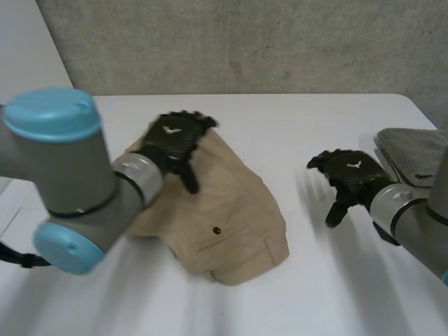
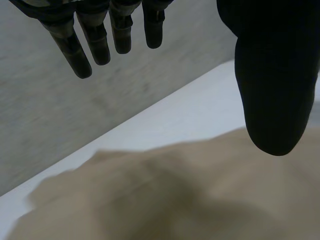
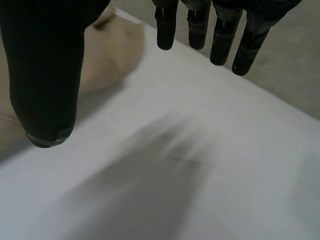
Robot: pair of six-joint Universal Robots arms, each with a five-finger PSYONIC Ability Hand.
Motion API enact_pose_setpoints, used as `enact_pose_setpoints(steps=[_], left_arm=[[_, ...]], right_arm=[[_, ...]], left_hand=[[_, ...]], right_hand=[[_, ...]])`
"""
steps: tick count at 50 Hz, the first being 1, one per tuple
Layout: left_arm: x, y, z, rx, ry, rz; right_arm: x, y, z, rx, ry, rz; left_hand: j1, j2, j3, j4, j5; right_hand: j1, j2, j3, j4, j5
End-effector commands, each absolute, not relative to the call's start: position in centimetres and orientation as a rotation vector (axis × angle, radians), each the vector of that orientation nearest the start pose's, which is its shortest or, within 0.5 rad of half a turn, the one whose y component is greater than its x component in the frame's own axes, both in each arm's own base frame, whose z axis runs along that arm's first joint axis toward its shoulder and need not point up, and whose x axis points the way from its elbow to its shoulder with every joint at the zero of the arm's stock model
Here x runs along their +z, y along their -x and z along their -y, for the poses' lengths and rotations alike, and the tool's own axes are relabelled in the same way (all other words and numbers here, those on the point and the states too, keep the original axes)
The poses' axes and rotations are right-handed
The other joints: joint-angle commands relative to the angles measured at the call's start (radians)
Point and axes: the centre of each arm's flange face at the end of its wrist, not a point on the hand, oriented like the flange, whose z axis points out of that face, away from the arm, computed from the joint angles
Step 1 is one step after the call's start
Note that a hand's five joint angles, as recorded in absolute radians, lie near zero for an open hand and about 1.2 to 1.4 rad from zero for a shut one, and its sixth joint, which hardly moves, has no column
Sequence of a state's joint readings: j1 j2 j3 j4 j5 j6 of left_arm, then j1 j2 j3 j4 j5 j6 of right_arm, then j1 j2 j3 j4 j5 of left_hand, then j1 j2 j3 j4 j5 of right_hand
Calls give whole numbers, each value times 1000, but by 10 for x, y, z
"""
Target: Fold the laundry.
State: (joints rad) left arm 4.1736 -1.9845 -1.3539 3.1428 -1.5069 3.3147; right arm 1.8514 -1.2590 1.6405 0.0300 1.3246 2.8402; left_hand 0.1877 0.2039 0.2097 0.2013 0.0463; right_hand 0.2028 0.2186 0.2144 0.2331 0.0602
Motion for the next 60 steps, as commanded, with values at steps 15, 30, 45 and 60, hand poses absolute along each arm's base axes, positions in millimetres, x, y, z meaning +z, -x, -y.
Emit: enact_pose_setpoints(steps=[15,30,45,60], left_arm=[[178,223,342,-1773,-1058,-2303],[136,213,356,-1646,-1065,-2356],[243,245,288,-1996,-1070,-2189],[394,233,193,-2636,-794,-1930]], right_arm=[[174,-323,152,-1300,1067,-2033],[122,-363,152,-1362,1167,-2047],[209,-329,199,-1788,1097,-1978],[380,-266,226,-2210,999,-1737]], left_hand=[[14,-2,-8,1,-19],[497,481,475,484,464],[1209,1192,1187,1195,1175],[1209,1192,1187,1195,1175]], right_hand=[[-28,-44,-40,-59,-60],[342,326,330,311,310],[1193,1178,1182,1163,1162],[1193,1178,1182,1163,1162]])
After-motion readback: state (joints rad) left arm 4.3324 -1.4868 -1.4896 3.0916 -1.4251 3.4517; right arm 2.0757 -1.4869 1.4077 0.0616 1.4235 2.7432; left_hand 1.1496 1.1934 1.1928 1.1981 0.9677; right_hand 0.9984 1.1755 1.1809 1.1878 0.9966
